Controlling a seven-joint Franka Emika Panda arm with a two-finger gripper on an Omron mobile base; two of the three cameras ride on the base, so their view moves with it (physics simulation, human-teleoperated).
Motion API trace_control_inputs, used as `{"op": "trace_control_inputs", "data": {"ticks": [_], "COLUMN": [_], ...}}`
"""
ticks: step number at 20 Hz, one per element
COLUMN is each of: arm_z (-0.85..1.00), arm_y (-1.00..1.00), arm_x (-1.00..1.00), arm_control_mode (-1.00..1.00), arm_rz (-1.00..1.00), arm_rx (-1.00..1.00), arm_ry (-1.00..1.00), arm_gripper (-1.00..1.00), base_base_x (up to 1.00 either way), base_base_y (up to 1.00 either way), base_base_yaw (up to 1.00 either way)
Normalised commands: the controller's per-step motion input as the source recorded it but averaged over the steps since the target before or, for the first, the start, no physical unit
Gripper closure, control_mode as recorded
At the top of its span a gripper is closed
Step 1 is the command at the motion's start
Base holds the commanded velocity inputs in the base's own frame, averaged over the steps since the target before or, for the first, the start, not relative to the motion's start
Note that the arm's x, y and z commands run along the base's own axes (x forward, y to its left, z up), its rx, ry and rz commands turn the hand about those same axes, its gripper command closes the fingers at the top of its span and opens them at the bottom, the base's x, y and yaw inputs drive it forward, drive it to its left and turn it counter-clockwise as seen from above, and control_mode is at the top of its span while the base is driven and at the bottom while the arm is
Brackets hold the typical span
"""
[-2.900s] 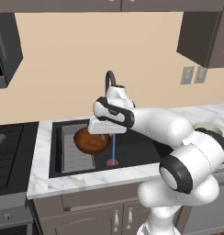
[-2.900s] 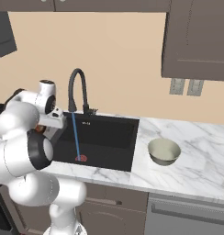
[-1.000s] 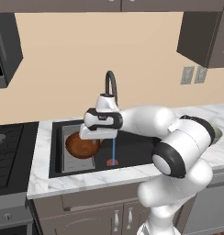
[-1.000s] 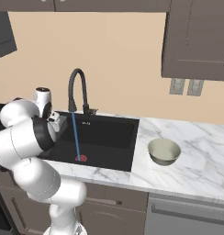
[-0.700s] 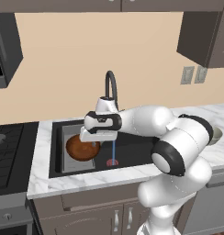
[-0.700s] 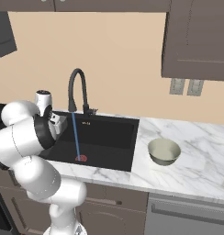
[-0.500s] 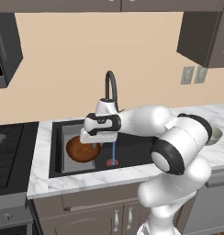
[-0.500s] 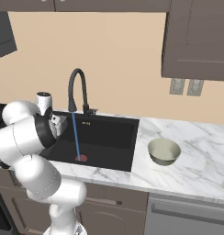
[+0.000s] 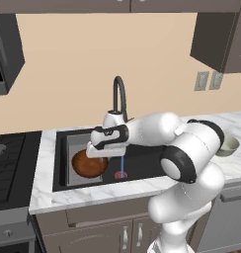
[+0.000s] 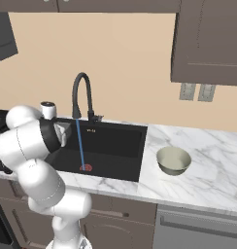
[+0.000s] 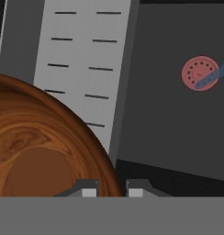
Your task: Rinse each bowl for a few seconds and place them down in the sink or on the counter.
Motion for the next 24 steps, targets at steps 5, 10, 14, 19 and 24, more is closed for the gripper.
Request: {"op": "trace_control_inputs", "data": {"ticks": [5,10,14,19,24], "arm_z": [-0.06,-0.02,-0.04,-0.1,-0.07], "arm_y": [0.0,0.0,0.04,0.13,0.2], "arm_x": [0.12,0.13,0.13,0.13,0.11], "arm_control_mode": [-1.0,-1.0,-1.0,-1.0,-1.0], "arm_rz": [0.0,-0.01,-0.01,-0.02,-0.03], "arm_rx": [0.0,0.0,0.0,0.0,0.0], "arm_ry": [0.0,0.0,0.0,0.0,0.0], "arm_gripper": [1.0,1.0,1.0,1.0,1.0], "base_base_x": [0.0,0.0,0.0,0.0,0.0], "base_base_y": [0.0,0.0,0.0,0.0,0.0], "base_base_yaw": [0.0,0.0,0.0,0.0,0.0]}}
